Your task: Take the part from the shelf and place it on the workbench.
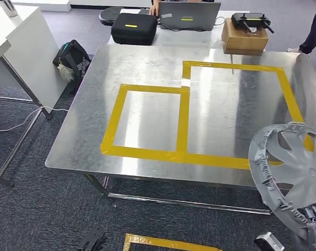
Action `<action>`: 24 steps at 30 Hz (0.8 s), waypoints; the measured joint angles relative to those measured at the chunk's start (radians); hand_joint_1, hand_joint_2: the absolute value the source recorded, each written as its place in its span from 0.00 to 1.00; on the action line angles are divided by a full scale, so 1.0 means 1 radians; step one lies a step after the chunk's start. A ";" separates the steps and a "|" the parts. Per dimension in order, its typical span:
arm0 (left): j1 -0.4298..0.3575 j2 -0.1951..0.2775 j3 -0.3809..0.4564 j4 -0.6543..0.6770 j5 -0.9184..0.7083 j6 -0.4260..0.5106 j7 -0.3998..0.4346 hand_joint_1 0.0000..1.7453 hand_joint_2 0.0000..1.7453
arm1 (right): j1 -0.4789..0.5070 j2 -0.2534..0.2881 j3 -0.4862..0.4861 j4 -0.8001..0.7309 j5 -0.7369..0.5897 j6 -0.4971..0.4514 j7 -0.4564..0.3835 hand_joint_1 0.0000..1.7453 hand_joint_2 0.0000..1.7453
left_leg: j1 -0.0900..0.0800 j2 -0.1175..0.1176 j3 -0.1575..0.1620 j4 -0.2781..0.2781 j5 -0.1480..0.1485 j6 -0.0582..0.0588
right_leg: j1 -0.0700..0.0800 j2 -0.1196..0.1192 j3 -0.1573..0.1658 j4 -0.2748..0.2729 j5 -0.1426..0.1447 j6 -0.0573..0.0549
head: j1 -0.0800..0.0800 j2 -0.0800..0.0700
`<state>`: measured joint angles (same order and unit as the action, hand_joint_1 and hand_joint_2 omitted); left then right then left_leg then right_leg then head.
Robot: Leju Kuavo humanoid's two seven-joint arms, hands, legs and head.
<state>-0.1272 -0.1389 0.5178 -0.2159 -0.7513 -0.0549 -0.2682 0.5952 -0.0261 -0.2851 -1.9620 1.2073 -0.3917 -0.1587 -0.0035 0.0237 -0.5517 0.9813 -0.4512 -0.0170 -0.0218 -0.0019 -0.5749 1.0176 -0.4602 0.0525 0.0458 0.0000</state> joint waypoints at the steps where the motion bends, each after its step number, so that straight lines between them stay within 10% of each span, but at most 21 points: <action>1: 0.000 0.000 0.000 0.000 -0.002 0.000 0.000 0.00 1.00 | -0.010 0.009 -0.024 0.003 -0.005 0.024 -0.020 1.00 1.00 | 0.000 0.000 0.000 0.000 0.000 0.000 | 0.000 0.000 0.000 0.000 0.000 0.000 | 0.000 0.000; 10: 0.000 0.000 0.009 0.000 -0.012 -0.001 0.000 0.00 1.00 | -0.128 0.074 -0.285 0.055 -0.017 0.173 -0.168 1.00 1.00 | -0.001 0.000 0.000 0.000 0.001 0.001 | -0.001 -0.001 0.000 0.000 0.001 0.001 | 0.000 0.000; 24: -0.001 0.000 0.012 0.000 -0.018 -0.004 0.000 0.00 1.00 | -0.203 0.092 -0.381 0.113 0.018 0.252 -0.177 1.00 1.00 | -0.001 0.000 0.000 0.000 0.001 0.001 | -0.001 0.000 0.000 0.000 0.001 0.001 | 0.000 0.000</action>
<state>-0.1284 -0.1392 0.5302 -0.2159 -0.7689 -0.0592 -0.2682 0.3920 0.0660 -0.6663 -1.8485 1.2256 -0.1395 -0.3353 -0.0046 0.0238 -0.5518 0.9815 -0.4505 -0.0161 -0.0226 -0.0015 -0.5749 1.0176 -0.4591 0.0536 0.0460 0.0000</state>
